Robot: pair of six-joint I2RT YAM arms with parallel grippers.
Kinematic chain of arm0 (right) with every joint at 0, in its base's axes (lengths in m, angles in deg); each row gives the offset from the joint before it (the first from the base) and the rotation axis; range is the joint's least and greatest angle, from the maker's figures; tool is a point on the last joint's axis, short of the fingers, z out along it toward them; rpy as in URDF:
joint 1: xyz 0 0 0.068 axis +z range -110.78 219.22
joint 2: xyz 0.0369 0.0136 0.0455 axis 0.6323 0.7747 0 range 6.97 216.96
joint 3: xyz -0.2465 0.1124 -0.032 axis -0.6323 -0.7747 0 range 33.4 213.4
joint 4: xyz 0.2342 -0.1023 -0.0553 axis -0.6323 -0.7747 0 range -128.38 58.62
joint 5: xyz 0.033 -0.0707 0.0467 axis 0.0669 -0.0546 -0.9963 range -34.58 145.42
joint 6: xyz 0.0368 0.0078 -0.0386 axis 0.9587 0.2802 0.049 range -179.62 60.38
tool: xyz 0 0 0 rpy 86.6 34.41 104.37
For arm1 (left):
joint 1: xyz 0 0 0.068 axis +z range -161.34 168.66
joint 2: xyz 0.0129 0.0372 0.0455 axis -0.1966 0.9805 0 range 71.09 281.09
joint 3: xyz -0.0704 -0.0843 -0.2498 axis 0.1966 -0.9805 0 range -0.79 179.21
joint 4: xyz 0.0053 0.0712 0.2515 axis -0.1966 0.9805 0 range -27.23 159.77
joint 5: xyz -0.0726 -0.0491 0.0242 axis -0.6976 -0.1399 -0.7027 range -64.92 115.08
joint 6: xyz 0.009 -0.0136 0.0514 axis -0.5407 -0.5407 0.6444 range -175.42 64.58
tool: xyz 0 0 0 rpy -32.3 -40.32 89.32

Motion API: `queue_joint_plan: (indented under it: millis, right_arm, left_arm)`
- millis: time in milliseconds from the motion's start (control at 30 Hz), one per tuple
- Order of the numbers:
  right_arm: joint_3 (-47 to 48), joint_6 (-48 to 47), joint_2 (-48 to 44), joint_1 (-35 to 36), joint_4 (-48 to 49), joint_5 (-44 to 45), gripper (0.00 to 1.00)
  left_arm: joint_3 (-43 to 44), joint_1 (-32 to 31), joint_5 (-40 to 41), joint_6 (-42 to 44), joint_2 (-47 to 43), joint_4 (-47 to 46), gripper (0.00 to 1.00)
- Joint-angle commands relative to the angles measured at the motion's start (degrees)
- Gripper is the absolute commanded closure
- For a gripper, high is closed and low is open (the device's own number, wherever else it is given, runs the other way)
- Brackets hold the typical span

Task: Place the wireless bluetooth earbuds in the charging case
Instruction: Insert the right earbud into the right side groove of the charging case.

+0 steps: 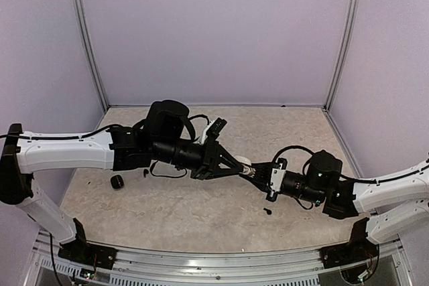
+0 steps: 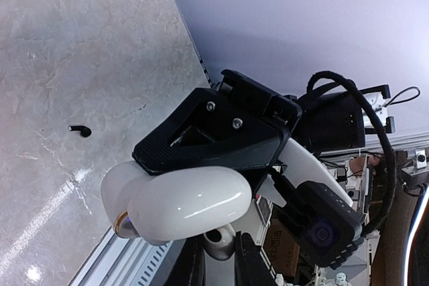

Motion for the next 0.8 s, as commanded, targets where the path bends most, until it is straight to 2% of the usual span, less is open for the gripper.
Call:
queue_joint_plan:
  millis: [0,600,767]
  right_arm:
    - [-0.62,4.52,-0.49,1.5,9.64,-5.71,1.0]
    - [-2.39,7.37,-0.16,1.53,13.49,-6.32,1.0]
    - [-2.97,8.93,-0.41,1.44,14.56,-6.22,1.0]
  left_arm:
    - [1.01,0.15,4.33,-0.88,1.33,1.76,0.85]
    - [3.38,-0.71,5.9,-0.98,1.81,4.41,0.75]
    - [5.6,-1.81,9.13,1.39,1.32,7.8,0.73]
